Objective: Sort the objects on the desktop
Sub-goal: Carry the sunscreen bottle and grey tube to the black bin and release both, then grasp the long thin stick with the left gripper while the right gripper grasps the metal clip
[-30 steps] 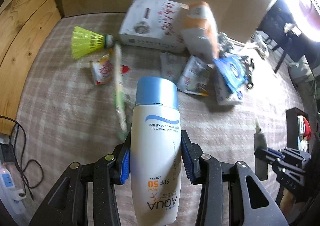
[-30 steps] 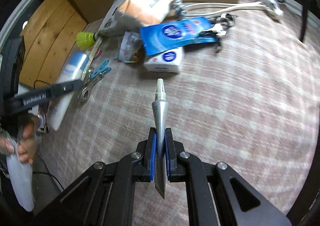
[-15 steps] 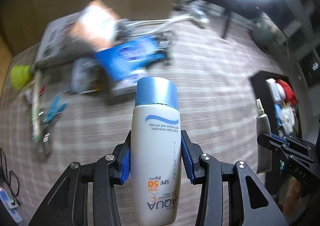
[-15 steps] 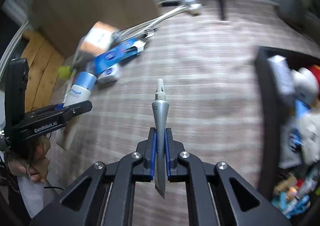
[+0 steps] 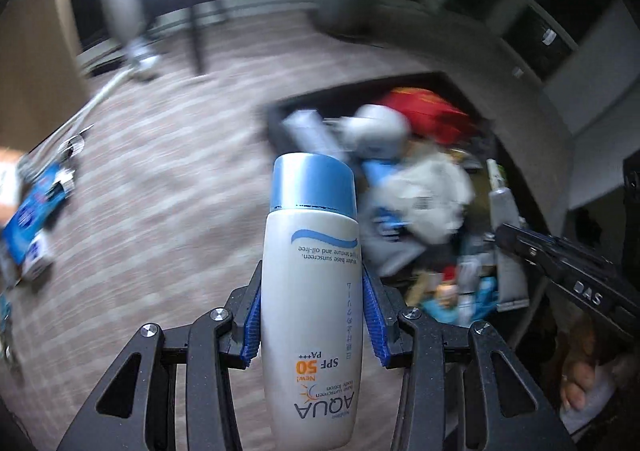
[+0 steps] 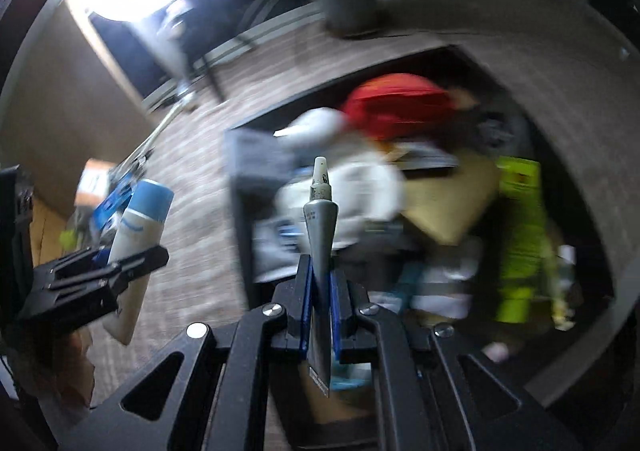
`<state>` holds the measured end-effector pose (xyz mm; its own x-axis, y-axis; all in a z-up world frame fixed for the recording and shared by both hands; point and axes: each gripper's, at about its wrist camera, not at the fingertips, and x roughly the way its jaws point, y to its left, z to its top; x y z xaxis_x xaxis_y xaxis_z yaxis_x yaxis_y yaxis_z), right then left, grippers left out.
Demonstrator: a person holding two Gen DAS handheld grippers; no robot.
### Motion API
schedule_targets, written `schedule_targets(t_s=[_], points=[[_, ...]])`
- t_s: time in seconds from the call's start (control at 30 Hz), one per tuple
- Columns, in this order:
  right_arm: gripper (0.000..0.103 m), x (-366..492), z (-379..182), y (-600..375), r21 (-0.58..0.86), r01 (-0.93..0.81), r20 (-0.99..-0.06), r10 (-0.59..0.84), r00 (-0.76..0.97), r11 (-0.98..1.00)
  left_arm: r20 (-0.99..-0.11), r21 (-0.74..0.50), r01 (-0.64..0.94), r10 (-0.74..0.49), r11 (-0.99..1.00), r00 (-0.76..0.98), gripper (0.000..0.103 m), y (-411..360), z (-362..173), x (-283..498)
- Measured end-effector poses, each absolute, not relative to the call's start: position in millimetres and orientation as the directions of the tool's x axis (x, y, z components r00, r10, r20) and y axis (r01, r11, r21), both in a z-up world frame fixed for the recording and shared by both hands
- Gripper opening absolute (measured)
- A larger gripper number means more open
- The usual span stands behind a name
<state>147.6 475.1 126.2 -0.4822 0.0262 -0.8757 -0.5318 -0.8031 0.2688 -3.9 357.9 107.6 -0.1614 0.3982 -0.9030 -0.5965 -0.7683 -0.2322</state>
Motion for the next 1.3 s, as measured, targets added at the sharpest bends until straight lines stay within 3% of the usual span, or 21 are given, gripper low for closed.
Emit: schedule_targets(t_s=[0.27, 0.53, 0.57, 0.6, 0.67, 0.7, 1.0, 1.3], points=[[0.008, 185, 125, 529, 0.242, -0.63, -0.884, 0.1, -0.457, -0.738, -0.899, -0.242, -0.697, 0.425, -0.675, -0.1, 0.041, 437, 112, 41], [0.009, 195, 127, 545, 0.229, -0.657, -0.886, 0.127, -0.446, -0.718, -0.899, -0.242, -0.731, 0.432, -0.639, -0.08, 0.043, 466, 112, 56], [0.01, 194, 128, 545, 0.227, -0.656, -0.884, 0.129, -0.448, -0.72, -0.902, -0.236, -0.731, 0.425, -0.64, -0.081, 0.046, 466, 112, 56], [0.022, 194, 129, 544, 0.227, -0.655, -0.885, 0.128, -0.448, -0.721, -0.903, -0.234, -0.73, 0.422, -0.643, -0.083, 0.052, 465, 112, 55], [0.042, 191, 132, 543, 0.219, -0.658, -0.885, 0.138, -0.445, -0.72, -0.899, -0.224, -0.726, 0.426, -0.65, -0.104, 0.054, 458, 116, 52], [0.043, 190, 134, 542, 0.216, -0.656, -0.881, 0.145, -0.451, -0.723, -0.9, -0.21, -0.723, 0.419, -0.658, -0.12, 0.054, 454, 117, 50], [0.043, 151, 144, 513, 0.22, -0.591, -0.872, 0.116, -0.476, -0.776, -0.903, -0.165, -0.622, 0.371, -0.766, -0.218, 0.054, 380, 123, 5], [0.043, 84, 153, 459, 0.251, -0.464, -0.858, 0.027, -0.513, -0.85, -0.916, -0.143, -0.403, 0.275, -0.904, -0.291, 0.053, 254, 113, -55]])
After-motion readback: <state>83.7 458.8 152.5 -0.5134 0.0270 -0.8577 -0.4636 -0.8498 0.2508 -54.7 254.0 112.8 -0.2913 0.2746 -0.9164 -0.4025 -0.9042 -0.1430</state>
